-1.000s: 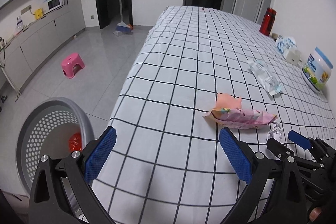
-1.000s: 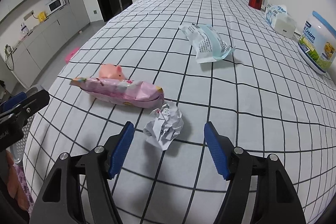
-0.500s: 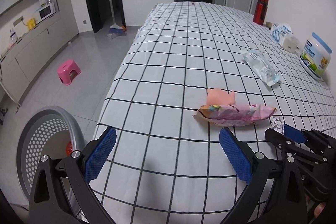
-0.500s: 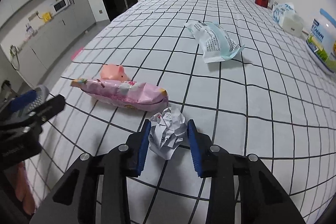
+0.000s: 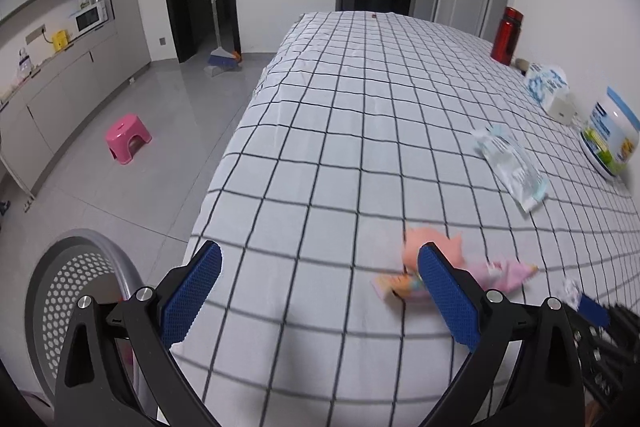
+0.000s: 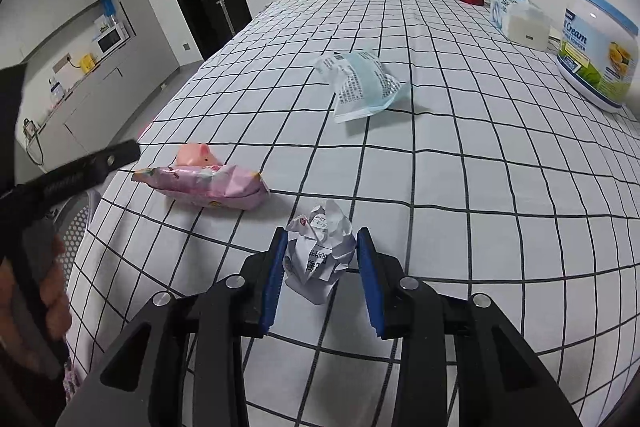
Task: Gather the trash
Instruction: 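Grasp the pink candy stick with the left tool while the right tool holds the paper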
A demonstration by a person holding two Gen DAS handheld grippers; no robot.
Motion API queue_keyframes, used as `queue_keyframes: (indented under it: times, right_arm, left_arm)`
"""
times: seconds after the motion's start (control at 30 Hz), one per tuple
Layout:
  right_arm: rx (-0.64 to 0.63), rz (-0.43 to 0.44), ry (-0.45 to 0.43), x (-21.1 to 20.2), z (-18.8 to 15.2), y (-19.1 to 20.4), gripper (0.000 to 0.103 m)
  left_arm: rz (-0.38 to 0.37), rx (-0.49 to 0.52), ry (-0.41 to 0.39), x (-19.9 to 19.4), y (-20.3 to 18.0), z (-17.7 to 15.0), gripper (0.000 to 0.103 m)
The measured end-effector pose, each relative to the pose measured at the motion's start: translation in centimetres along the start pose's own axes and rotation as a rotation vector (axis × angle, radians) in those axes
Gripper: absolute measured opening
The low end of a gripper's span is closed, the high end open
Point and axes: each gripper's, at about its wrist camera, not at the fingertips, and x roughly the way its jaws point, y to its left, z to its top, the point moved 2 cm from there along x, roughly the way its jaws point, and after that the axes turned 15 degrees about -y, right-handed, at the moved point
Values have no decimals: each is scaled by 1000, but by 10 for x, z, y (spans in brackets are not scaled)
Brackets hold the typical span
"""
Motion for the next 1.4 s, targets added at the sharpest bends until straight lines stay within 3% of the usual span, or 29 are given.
queue_keyframes:
  times: [0.2,0.8,1.07,1.4]
  right_arm:
    - [13,8,-15,-5,2,-4,34]
    - [57,34,-65,-27,-1,-21,34]
    - [77,45,-82,-35,-3,-31,34]
    - [115,71,-87,-35,-3,-40,35]
  left_arm:
    - [-10,28,44,15,0,-4,97]
    - [-81,100,78,-37,-33,-57,97]
    - [-141,146,38,-49,-57,-56,97]
    - [-222,243,37,-28,-86,-54,97]
